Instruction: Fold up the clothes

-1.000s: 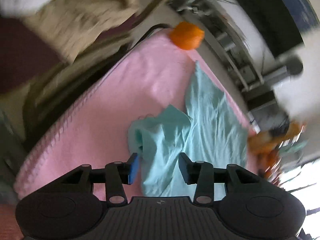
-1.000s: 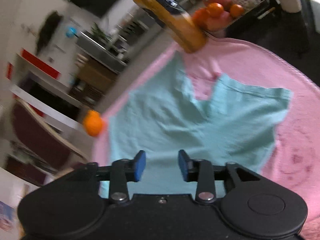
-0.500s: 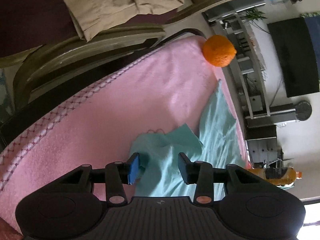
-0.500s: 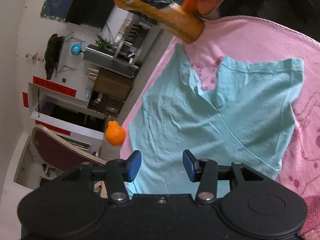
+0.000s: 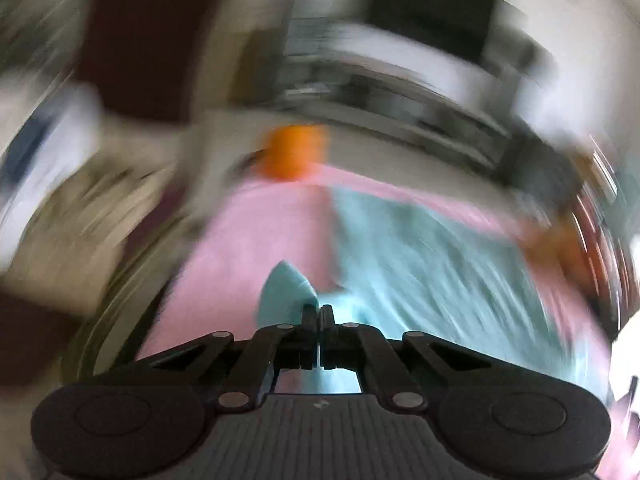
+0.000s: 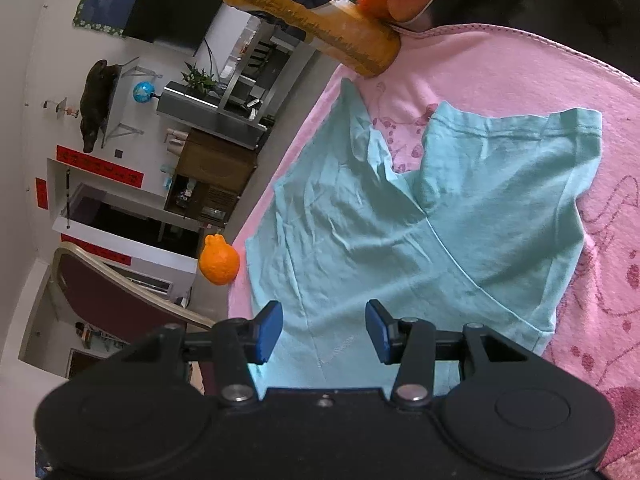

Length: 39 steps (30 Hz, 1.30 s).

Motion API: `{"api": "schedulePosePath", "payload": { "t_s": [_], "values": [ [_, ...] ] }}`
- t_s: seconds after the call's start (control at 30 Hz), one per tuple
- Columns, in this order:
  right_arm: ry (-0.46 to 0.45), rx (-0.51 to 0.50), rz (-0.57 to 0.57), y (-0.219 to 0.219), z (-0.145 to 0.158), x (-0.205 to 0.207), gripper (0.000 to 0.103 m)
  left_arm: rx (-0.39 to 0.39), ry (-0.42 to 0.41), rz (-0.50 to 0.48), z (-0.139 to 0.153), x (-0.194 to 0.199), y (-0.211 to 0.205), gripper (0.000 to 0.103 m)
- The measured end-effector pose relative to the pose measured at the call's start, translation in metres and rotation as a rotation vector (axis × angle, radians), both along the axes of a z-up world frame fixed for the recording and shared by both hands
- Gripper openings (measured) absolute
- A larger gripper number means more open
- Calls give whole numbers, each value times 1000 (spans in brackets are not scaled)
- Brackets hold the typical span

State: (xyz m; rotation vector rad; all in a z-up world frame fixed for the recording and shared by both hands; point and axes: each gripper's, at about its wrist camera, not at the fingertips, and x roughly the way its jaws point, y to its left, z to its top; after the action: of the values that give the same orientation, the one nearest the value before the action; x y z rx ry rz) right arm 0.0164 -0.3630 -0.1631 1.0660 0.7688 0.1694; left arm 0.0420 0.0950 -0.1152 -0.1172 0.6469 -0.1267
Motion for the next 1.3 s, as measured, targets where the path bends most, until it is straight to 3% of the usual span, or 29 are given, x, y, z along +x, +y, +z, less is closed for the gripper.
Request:
{"api": "schedulePosePath", "payload": {
  "t_s": [0.07, 0.13, 0.17, 0.23, 0.3, 0.33, 0.37, 0.4, 0.53, 0.63, 0.77, 0.97, 1.17, 1.3],
  "values": [
    [3, -1, -3, 0, 0, 0, 45, 165, 17, -191, -15, -11, -49, 0],
    [6, -3, -2, 0, 0, 0, 45, 311, 49, -317, -35, -25, -85, 0],
    [7, 0, -3, -1, -1, 0, 45, 383, 60, -373, -46, -32, -102, 5],
    [9, 5, -3, -2, -1, -1, 45, 445, 85, -428, -56, -41, -116, 18],
    [10, 13, -9, -4, -1, -3, 45, 421, 91, -426, -50, -44, -110, 19],
    [10, 16, -12, -5, -1, -3, 46, 370, 90, -393, -42, -42, -100, 25],
    [11, 20, -15, -6, -2, -4, 47, 315, 89, -357, -33, -40, -90, 38],
    [10, 29, -20, -8, -2, -5, 47, 225, 93, -312, -21, -40, -77, 41],
    [2, 56, -27, -11, -3, -5, 47, -126, 119, -50, -2, -33, -15, 44],
    [-7, 62, -14, -10, -3, -4, 47, -384, 216, 151, -14, -18, 35, 44],
    [-10, 62, -2, -7, -3, -3, 47, -616, 383, 162, -43, -7, 47, 44],
    [-7, 60, 2, -6, -3, -1, 48, -561, 468, 26, -54, 5, -3, 49],
    [-8, 57, 5, -6, -3, -1, 49, -568, 546, 42, -76, 14, -15, 52],
    [-8, 48, 12, -4, -3, 0, 49, -596, 534, 72, -79, 22, -13, 50]
  ]
}}
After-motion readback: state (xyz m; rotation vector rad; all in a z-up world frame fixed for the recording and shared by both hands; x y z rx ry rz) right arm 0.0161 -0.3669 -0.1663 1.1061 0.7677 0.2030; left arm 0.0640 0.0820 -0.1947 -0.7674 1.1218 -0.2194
